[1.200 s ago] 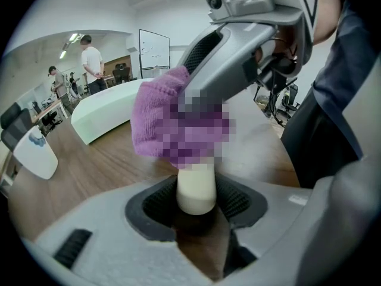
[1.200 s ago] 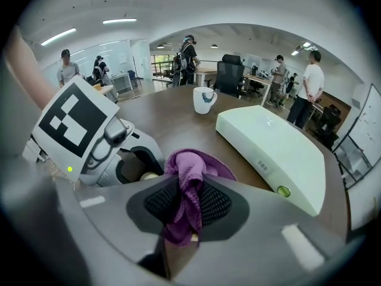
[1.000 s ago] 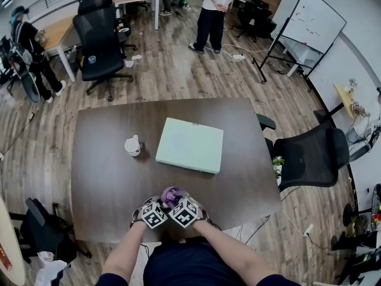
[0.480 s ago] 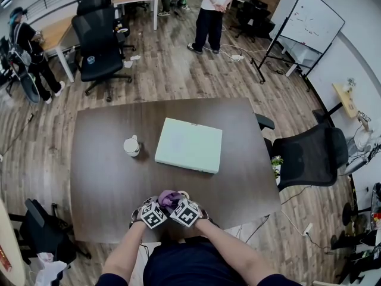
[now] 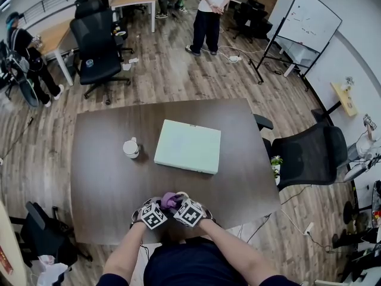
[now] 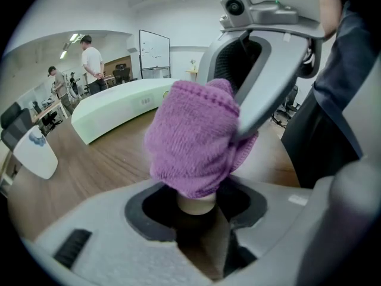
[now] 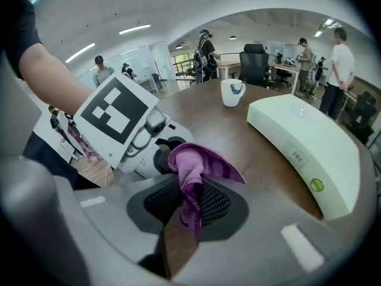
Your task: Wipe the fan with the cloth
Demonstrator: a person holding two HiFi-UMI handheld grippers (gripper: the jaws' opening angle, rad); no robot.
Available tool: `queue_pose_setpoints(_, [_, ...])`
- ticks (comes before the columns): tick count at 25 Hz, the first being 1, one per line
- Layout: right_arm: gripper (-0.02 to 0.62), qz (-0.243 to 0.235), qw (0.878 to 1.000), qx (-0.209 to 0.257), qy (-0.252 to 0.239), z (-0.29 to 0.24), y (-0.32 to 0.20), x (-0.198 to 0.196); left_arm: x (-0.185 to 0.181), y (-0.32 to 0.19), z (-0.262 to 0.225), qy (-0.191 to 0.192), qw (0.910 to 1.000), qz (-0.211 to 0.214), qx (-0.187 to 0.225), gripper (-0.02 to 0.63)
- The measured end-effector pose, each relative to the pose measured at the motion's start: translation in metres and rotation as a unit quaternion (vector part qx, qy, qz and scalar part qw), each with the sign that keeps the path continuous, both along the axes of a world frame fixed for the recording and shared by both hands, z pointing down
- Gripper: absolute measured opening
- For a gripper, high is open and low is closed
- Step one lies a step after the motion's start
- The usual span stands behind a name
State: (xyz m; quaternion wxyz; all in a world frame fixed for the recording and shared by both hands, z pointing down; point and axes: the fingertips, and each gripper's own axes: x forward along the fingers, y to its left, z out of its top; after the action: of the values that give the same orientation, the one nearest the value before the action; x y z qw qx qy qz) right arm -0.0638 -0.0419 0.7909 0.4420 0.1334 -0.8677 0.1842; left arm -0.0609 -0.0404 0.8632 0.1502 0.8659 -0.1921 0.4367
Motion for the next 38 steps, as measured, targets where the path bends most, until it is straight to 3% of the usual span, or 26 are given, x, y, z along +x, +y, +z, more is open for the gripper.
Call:
queue_pose_setpoints(7, [0.089,0.042,0.999,0.027,0.012,-0.003,-0.01,0.018,-0.004,0.0,0.001,-0.002,1.0,-0.002,0.001,0.198])
queue_pose_setpoints(26, [0.087,0.195,0.98,0.021,0.008,0.002,-0.034,0.096,-0.002,0.0,0.0,-0.007,1.0,-0.005,0.0,0.198])
queue_pose_setpoints(38, [0.087,0.244,0.969,0.018,-0.002,0.007,-0.035,0.114,-0.001,0.002,0.001,-0.017,0.9998,-0.013,-0.002,0.198])
